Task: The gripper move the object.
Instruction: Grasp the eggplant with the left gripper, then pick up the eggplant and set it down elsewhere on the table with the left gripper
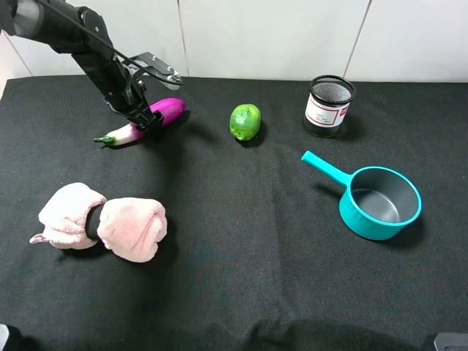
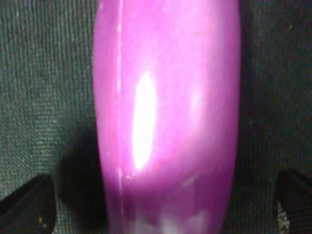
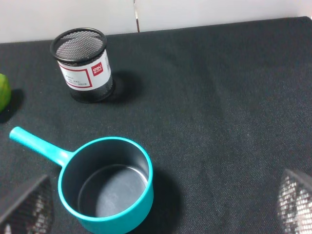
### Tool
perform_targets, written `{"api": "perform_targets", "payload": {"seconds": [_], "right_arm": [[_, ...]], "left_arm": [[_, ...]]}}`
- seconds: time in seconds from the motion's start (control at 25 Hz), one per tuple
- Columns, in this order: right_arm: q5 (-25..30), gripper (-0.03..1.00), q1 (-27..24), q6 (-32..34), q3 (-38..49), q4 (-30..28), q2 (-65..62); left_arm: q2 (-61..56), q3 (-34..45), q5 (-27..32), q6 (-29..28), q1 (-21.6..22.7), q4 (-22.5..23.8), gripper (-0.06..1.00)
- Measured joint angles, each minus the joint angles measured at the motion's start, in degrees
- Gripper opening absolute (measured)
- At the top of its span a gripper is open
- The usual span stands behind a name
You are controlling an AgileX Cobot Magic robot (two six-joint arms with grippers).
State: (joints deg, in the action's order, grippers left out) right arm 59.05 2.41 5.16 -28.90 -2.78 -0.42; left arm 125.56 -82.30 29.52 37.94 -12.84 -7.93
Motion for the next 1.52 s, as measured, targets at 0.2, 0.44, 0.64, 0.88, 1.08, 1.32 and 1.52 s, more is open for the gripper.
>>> {"api": "perform_targets", "payload": {"seconds": [0.2, 0.44, 0.64, 0.88, 1.08, 1.32, 1.52], "right_arm": [[0.00, 0.69, 0.00, 0.00, 0.00, 0.00, 0.00], [0.00, 0.69, 0.00, 0.00, 0.00, 0.00, 0.00], [0.00, 0.69, 0.00, 0.00, 0.00, 0.00, 0.00], [0.00, 0.69, 0.00, 0.00, 0.00, 0.00, 0.00], [0.00, 0.69, 0.00, 0.00, 0.00, 0.00, 0.00], [0.00, 0.69, 0.00, 0.00, 0.00, 0.00, 0.00], [0.00, 0.69, 0.00, 0.00, 0.00, 0.00, 0.00]], "left_arm": [[0.00, -0.06, -0.39, -0.27, -0.06, -0.26, 0.78], [0.00, -0.06, 0.51, -2.61, -0.06, -0.31, 0.74], [0.56, -0.06, 1.08, -3.24, -0.06, -0.31, 0.74], [1.45, -0.13, 1.71, -3.41, -0.24, -0.28, 0.61], [1.45, -0.13, 1.91, -3.41, -0.24, -0.28, 0.46], [1.45, -0.13, 1.91, -3.41, -0.46, -0.28, 0.46], [1.45, -0.13, 1.91, -3.49, -0.46, -0.28, 0.46]]}}
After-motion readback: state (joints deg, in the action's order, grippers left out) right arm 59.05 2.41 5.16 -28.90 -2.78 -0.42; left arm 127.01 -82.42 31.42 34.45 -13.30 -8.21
